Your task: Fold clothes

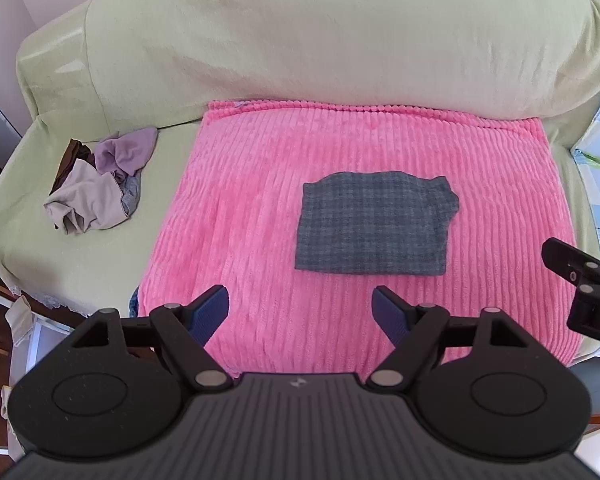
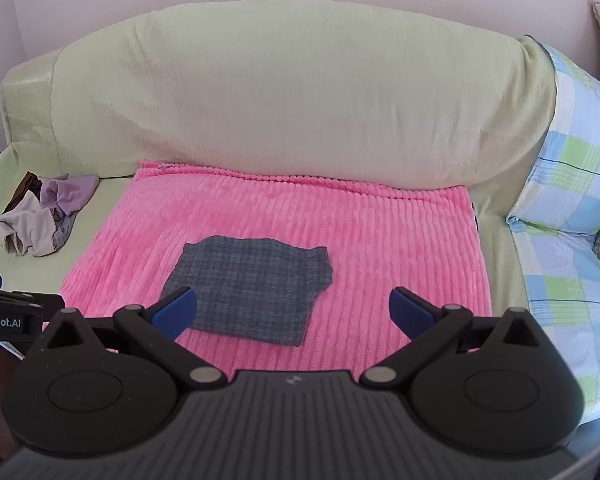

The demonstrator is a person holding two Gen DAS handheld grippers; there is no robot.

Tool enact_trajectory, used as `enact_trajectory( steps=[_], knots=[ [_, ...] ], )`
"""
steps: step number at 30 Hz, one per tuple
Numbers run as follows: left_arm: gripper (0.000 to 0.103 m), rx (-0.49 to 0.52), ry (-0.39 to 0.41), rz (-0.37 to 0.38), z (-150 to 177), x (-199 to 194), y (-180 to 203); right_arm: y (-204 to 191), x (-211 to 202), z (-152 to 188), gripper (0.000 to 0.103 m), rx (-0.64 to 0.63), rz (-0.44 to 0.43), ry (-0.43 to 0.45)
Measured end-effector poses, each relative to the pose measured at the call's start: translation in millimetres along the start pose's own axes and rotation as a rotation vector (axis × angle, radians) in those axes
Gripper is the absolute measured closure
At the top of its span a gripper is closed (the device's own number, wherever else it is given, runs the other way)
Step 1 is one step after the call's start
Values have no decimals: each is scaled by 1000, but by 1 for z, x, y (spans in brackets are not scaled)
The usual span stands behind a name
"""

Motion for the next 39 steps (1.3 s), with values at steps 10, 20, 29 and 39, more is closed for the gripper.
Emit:
enact_trajectory(
  steps=[10,20,29,39],
  knots=[
    [22,-6,-1,-3,-4,3,12,13,3,1,2,-9,-9,5],
    [22,-31,4,-10,-5,4,14,14,2,-3,2,-38,-48,16],
    [22,23,-14,-27,18,19,8,9,-5,6,2,-124,-101,82],
    [22,177,-115,-3,33,68,-17,-8,11,44,2,-171,-151,78]
  ],
)
Point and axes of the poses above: each gripper's, at about its wrist camera, not at the fingertips, and x roughly the way its jaws point, y to its right, z to its underside, the point moved 6 cm from there along x, roughly the way its jaws point, and after that the axes turned 15 degrees about z, right-handed, at the moved point
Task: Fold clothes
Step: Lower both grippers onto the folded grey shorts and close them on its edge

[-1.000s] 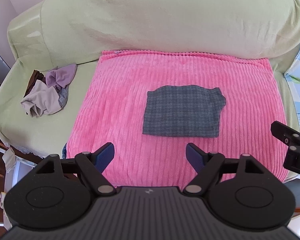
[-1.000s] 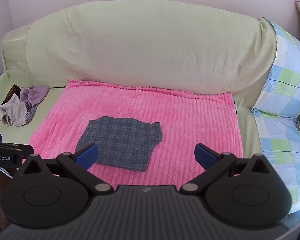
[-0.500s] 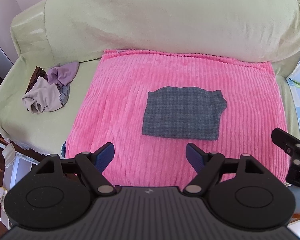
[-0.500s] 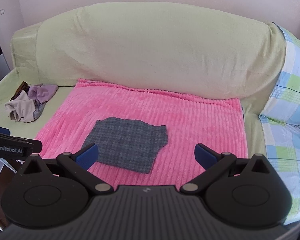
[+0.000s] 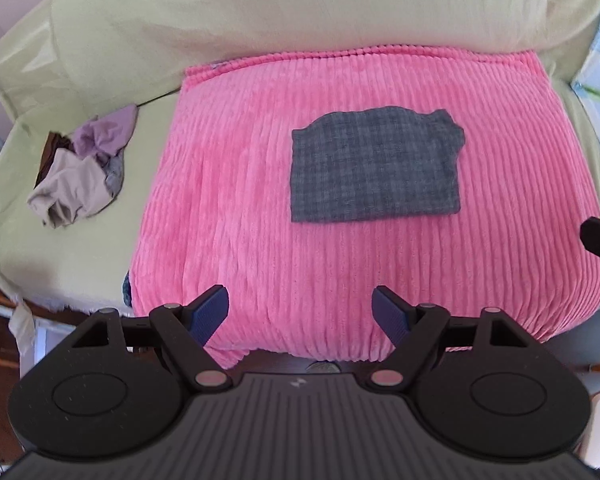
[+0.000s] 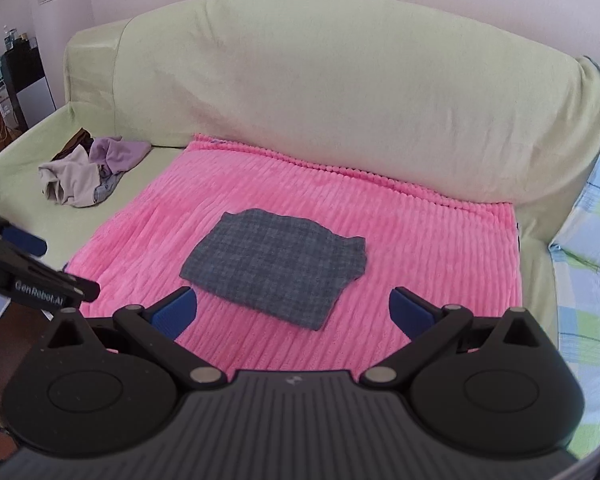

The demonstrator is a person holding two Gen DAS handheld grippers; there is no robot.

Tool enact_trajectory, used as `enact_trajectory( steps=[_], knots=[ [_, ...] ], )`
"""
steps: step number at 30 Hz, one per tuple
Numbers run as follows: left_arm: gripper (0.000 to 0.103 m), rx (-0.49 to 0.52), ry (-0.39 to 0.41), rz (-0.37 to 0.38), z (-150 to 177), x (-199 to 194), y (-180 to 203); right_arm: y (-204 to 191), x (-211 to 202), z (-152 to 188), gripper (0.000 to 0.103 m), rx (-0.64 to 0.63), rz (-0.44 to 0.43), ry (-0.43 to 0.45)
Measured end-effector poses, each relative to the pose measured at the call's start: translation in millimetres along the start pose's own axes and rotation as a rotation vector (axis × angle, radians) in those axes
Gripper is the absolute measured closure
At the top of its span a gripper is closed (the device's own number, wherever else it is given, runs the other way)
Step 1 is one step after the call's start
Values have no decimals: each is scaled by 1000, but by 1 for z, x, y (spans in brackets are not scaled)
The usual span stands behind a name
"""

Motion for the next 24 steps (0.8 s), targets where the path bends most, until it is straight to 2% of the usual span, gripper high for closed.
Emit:
enact_trajectory(
  steps=[3,4,9,12,15,17,18,19,21,24],
  knots=[
    [22,90,5,8,-13,12,-4,-2,15,2,2,41,-20,-20],
    [22,164,11,25,-27,22,-9,-4,21,2,2,65,-19,-36],
    [22,388,-9,104,-81,65,-25,-14,68,1,2,185,30,-132],
    [22,539,-46,206,-115,110,-32,-27,99,4,2,274,95,-201],
    [22,701,-123,317,-145,156,-36,-40,132,21,2,437,195,-302],
    [22,775,-125,363,-156,171,-37,-55,151,32,2,562,223,-356],
    [22,850,-137,424,-170,189,-39,-64,158,35,2,599,234,-368],
    [23,881,-151,455,-177,200,-39,-67,160,35,2,610,241,-371],
    [24,912,-166,524,-189,216,-37,-88,171,37,3,681,279,-366],
    [24,956,-188,628,-205,240,-34,-104,183,28,9,711,262,-325]
  ],
)
Point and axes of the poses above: each gripper's, at about its wrist camera, not at the fingertips, and x roughly the way its jaws point, y to its right, z to its underside, the point moved 6 cm from there along x, roughly the way its jaws point, and after that the axes turned 15 degrees about z, right-handed, at the moved point
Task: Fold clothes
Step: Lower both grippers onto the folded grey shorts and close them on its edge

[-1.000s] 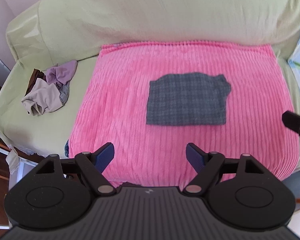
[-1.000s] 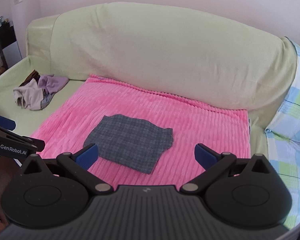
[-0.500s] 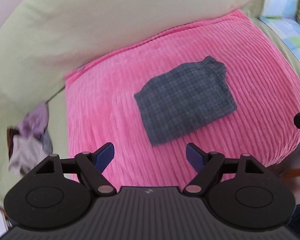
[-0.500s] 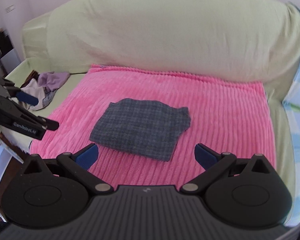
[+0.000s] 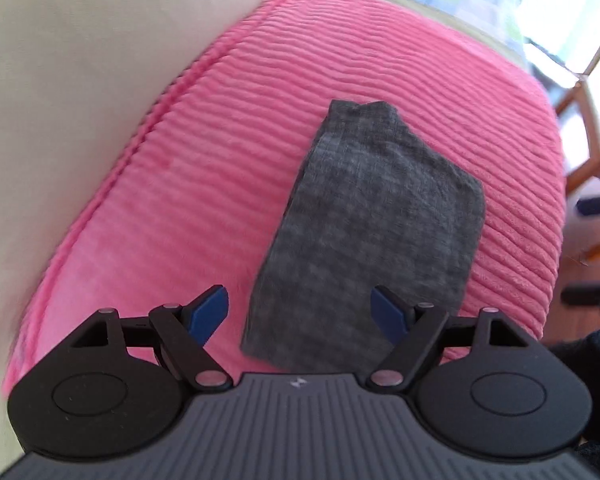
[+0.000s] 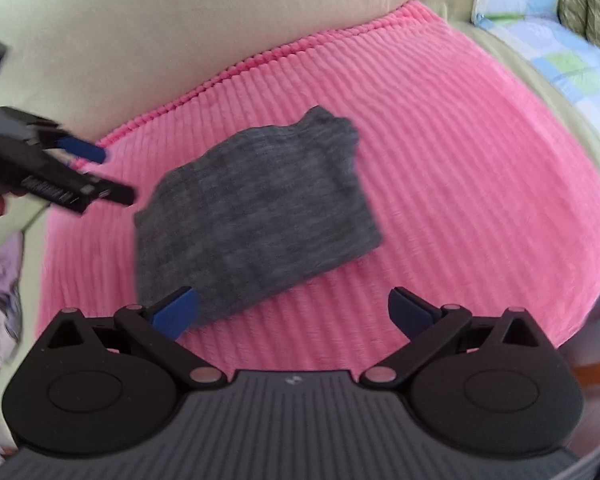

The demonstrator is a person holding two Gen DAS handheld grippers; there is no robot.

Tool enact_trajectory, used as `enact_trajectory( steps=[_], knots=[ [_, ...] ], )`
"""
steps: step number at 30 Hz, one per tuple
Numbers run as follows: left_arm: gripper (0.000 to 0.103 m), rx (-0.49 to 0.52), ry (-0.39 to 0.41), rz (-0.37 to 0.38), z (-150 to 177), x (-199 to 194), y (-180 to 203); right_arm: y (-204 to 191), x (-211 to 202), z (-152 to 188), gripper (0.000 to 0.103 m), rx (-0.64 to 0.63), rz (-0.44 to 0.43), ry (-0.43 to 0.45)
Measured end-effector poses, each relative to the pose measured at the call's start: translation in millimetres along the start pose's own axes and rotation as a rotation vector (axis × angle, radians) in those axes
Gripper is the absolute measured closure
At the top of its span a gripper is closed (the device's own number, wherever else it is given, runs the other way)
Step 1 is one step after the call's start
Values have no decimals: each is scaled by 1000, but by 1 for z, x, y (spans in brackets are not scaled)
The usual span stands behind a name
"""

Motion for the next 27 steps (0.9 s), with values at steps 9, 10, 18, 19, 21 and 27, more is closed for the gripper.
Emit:
enact_trajectory(
  steps=[9,10,18,19,21,27],
  knots=[
    [24,52,-38,262,-18,56,-39,-27,32,-2,16,50,20,-21],
    [24,51,-54,287,-20,63,-44,-23,36,0,16,80,34,-43],
    [26,-40,-139,599,-33,104,-80,-7,56,10,14,168,103,-87],
    [26,-51,-146,643,-34,108,-83,-4,59,10,14,201,113,-92],
    [26,-52,-157,701,-34,114,-87,-2,60,13,14,237,116,-97],
    [31,2,-207,860,-32,120,-76,2,64,23,14,328,115,-93]
  ],
)
Point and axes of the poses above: each gripper's, at about its wrist camera, not at the fingertips, and x roughly the way its jaws point, y to its right, z to its underside, the point moved 6 cm from there along x, roughly the way its jaws point, and after that the axes turned 15 degrees about z, right-handed, at the moved point
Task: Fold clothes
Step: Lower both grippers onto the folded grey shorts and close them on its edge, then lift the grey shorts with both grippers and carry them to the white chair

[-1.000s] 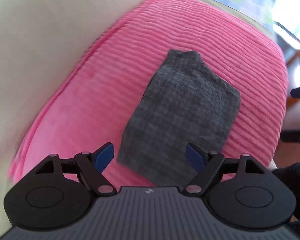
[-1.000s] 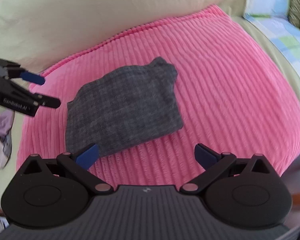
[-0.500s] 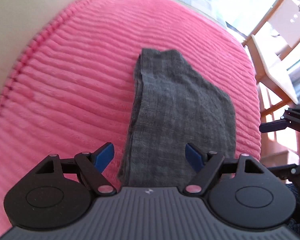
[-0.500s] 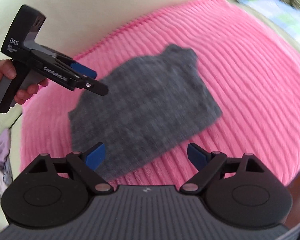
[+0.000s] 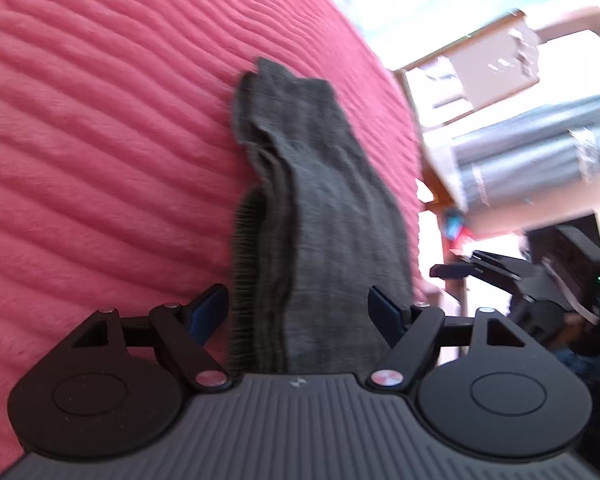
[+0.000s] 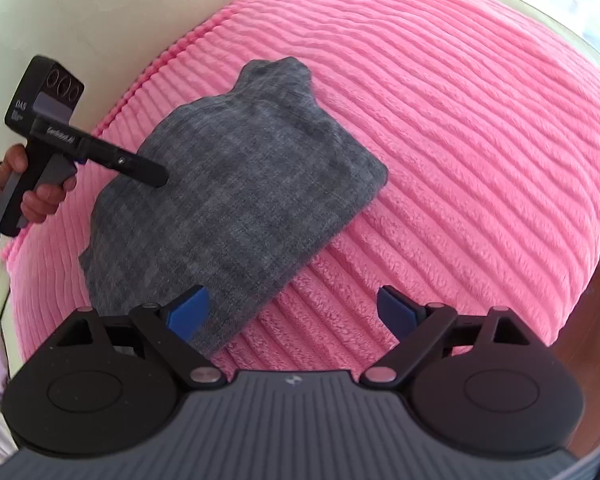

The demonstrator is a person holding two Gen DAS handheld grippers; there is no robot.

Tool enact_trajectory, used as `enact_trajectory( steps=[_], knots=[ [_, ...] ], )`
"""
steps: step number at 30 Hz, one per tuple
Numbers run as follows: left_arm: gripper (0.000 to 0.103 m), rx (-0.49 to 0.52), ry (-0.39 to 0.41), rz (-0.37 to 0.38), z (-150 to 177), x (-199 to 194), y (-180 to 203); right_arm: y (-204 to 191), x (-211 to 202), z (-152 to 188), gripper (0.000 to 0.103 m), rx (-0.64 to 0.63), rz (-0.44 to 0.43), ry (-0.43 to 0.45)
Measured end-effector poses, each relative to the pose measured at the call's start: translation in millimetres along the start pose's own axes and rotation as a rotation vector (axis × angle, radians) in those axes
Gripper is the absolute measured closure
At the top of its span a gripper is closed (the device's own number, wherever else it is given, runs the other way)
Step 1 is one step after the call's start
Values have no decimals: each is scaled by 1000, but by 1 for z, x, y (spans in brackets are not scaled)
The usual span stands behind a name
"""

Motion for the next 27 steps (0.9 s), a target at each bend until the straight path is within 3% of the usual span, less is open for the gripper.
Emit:
enact_trajectory(
  steps=[2,4,7,8,17,19,20,21,27],
  knots=[
    [45,-10,-3,-5,0,-2,-8,0,1,3,14,29,-4,1],
    [68,-44,6,16,0,-7,-15,-1,3,5,14,71,-34,6],
    [86,-50,5,52,2,-8,-12,-2,4,6,14,148,-88,3],
    [86,-5,-16,45,3,-5,-3,-1,8,6,14,215,-119,-5],
    [84,-114,26,25,10,-4,-17,15,50,19,18,667,-268,-56],
    [84,-136,34,20,11,-4,-17,17,55,21,29,723,-290,-46],
    [84,-145,37,9,10,0,-18,19,57,23,74,747,-298,-38],
    [84,-154,39,-2,9,3,-19,19,62,26,91,767,-333,-51],
    [85,-167,23,-140,3,7,-4,21,73,28,93,875,-419,-94]
  ],
)
Point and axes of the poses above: each gripper's, at about its wrist camera, not at the fingertips, and x roughly the way its jaws point, y to its right, z to its underside, the point moved 6 cm from there along x, roughly the way its jaws point, and after that the axes turned 15 degrees about z, right-handed, at the moved point
